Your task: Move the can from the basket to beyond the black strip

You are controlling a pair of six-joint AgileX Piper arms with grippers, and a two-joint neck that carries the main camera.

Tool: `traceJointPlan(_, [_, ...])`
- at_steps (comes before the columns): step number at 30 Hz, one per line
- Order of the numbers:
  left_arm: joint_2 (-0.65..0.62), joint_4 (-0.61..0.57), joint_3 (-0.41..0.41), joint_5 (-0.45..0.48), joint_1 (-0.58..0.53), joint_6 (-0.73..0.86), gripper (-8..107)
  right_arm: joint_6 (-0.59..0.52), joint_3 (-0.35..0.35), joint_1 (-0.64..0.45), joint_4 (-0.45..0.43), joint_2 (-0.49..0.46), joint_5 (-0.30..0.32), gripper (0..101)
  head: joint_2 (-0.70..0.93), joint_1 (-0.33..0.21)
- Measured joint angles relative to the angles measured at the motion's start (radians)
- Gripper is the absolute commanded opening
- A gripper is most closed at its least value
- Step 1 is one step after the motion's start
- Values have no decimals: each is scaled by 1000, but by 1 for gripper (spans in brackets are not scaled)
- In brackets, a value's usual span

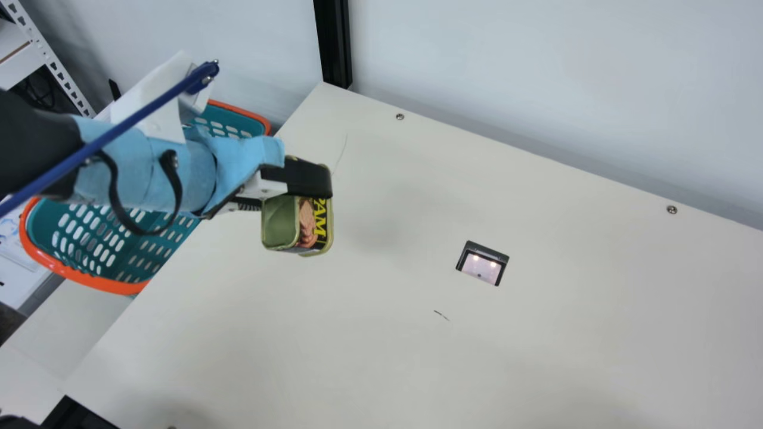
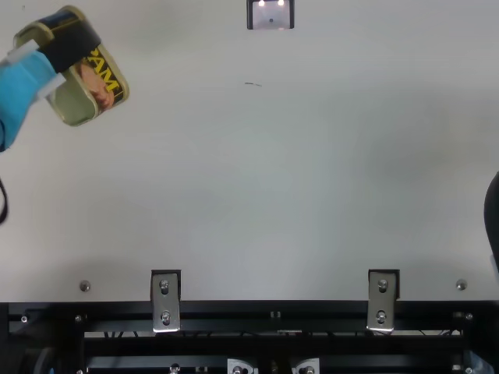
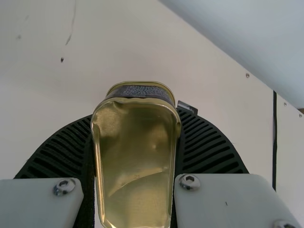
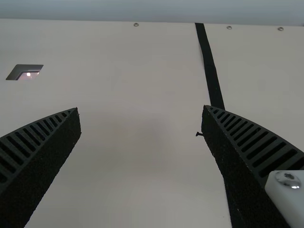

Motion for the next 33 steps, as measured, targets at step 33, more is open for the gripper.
traceJointPlan(33, [389, 102, 120, -969, -488, 2, 10, 0, 0, 0, 0, 0, 0, 101, 0, 0])
